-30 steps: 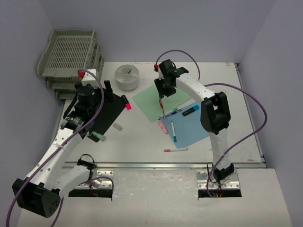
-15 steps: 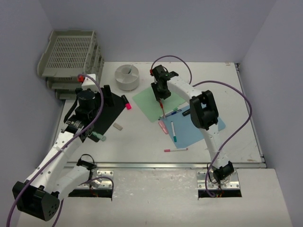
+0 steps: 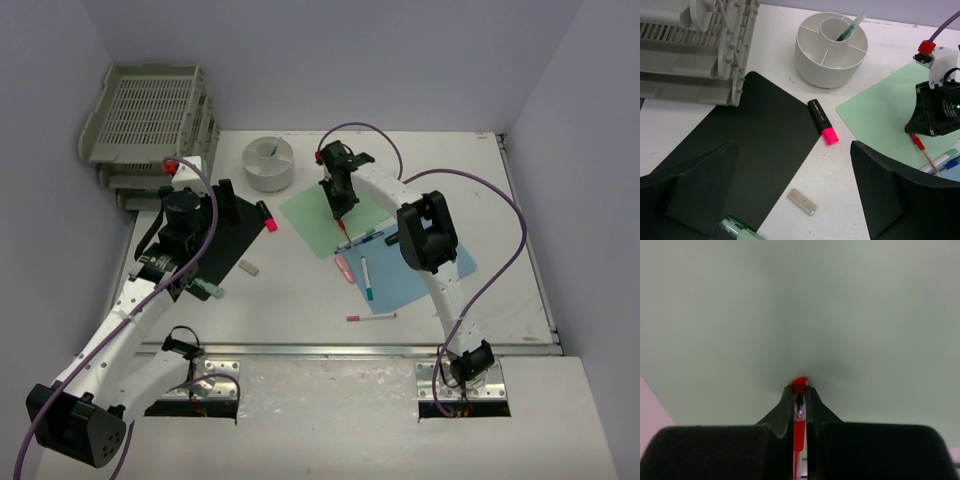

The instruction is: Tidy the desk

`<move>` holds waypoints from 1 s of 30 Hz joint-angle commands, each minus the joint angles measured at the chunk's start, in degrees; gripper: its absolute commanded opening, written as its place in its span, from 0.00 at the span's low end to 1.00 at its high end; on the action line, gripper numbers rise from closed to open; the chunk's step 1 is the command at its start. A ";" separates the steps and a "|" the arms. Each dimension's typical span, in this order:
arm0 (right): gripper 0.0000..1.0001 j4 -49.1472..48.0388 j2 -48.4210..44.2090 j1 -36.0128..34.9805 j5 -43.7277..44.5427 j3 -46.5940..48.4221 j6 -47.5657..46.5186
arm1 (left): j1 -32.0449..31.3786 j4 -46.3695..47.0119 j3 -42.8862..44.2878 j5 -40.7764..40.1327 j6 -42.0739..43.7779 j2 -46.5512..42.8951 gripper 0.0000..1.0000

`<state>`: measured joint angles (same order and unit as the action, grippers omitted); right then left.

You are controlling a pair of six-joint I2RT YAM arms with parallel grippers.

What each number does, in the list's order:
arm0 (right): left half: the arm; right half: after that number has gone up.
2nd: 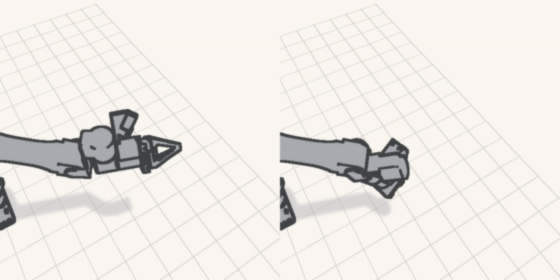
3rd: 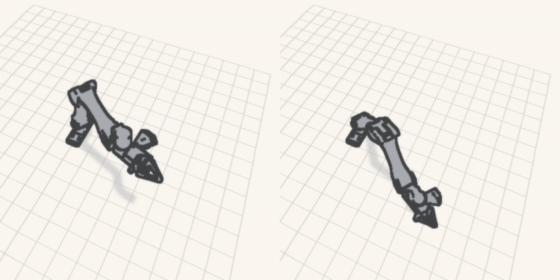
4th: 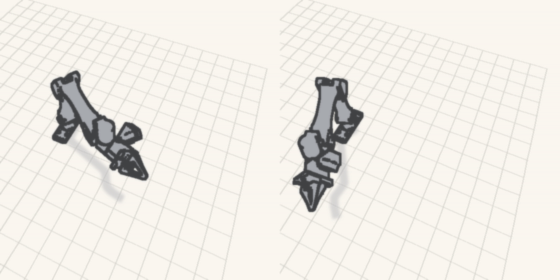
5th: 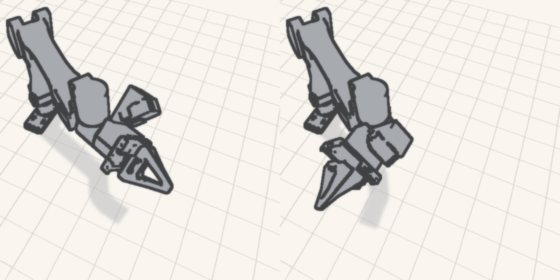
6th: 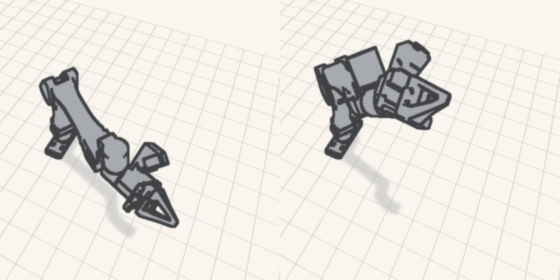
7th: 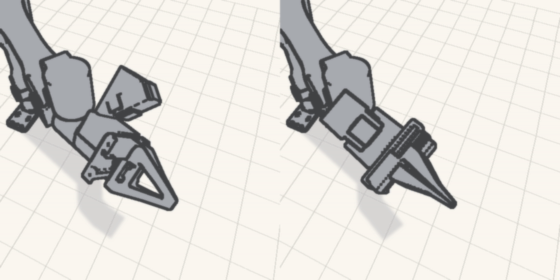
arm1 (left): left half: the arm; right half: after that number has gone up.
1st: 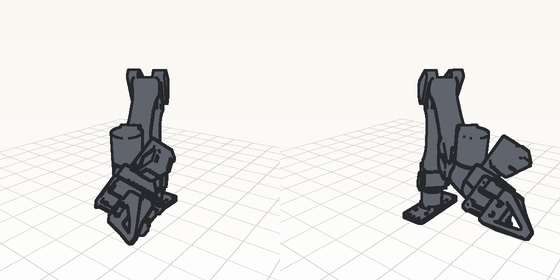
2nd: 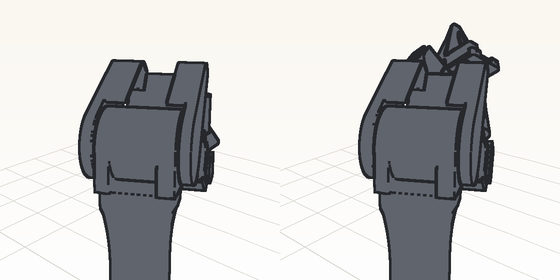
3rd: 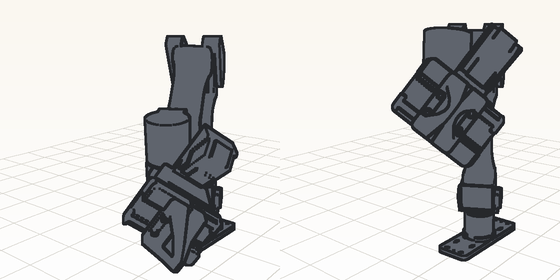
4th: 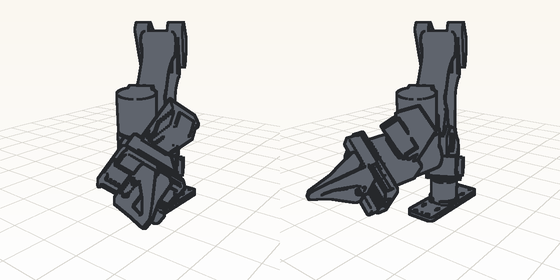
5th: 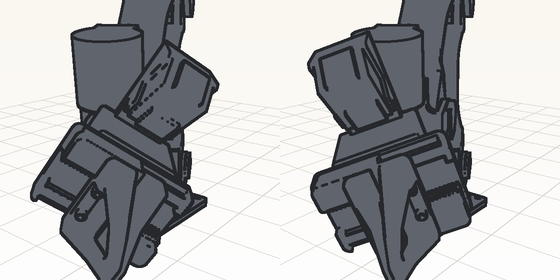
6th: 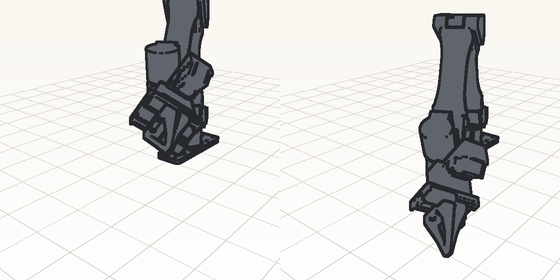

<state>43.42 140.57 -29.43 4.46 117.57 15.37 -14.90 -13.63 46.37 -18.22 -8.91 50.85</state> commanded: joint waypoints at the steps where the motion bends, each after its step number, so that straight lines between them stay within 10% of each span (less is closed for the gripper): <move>1: 0.00 2.62 0.23 0.08 -4.08 0.76 0.99 | 0.75 1.01 1.50 -0.50 -0.51 0.10 0.93; 10: 0.00 -9.31 -16.20 0.08 -8.52 -4.79 -1.31 | 0.66 -3.42 6.16 8.32 2.48 2.24 1.00; 18: 0.00 -50.56 -31.92 -0.15 -8.56 -20.38 -0.43 | 2.23 -6.92 7.98 32.24 -0.75 2.67 1.00; 30: 0.00 -94.38 -20.78 -4.34 -2.16 -17.65 -2.17 | 27.65 5.78 -3.26 63.00 -22.02 7.53 1.00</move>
<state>-31.02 114.82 -31.40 -2.55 98.31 14.69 5.07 -15.38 47.00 30.72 -21.05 54.76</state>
